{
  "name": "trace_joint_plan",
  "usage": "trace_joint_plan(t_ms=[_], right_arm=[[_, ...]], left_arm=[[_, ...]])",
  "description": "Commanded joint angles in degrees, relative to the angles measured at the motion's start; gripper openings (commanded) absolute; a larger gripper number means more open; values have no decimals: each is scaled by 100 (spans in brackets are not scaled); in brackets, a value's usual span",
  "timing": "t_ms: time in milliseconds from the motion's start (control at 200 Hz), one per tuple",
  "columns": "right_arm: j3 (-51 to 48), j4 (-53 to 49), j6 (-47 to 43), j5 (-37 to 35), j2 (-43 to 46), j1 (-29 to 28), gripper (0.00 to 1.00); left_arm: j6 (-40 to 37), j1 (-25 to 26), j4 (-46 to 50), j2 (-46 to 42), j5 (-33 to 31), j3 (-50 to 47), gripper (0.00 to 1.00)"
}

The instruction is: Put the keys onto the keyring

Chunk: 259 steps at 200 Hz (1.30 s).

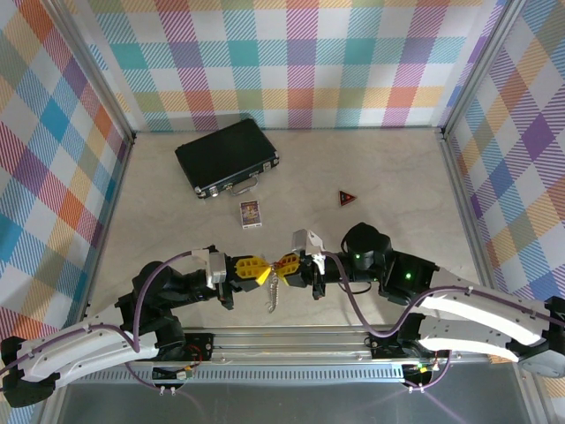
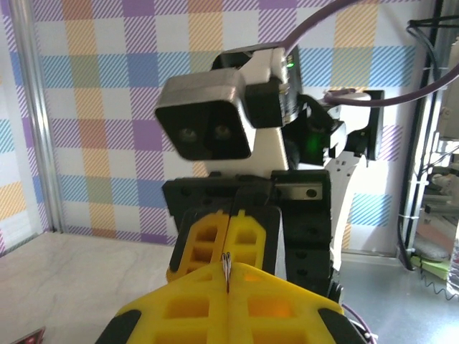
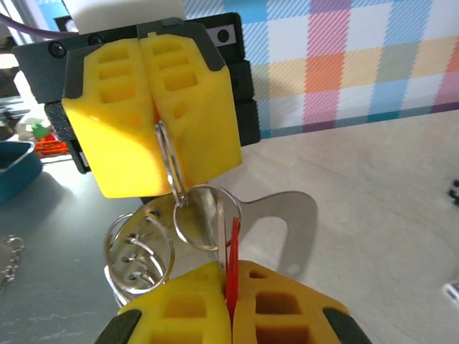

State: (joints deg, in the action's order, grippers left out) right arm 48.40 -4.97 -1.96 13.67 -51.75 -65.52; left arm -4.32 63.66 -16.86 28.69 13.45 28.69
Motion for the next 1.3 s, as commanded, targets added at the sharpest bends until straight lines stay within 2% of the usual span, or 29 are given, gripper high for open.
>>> trace_joint_plan(t_ms=[0, 245, 840, 1185, 1225, 1290], right_arm=[[91, -338, -288, -559, 123, 23, 0], [214, -648, -564, -993, 95, 30, 0], [364, -820, -635, -1074, -16, 24, 0], [621, -1004, -679, -1628, -250, 29, 0], [647, -1045, -652, -1631, -280, 26, 0], [701, -1123, -623, -1655, -316, 30, 0]], left_arm=[[-114, 24, 130, -66, -326, 164, 0], [-131, 21, 217, -30, -446, 98, 0], [-245, 22, 974, 115, -632, 289, 0], [-289, 19, 1623, 385, -1369, 506, 0], [-289, 24, 1657, 411, -1445, 506, 4], [-292, 24, 1597, 403, -1477, 451, 16]])
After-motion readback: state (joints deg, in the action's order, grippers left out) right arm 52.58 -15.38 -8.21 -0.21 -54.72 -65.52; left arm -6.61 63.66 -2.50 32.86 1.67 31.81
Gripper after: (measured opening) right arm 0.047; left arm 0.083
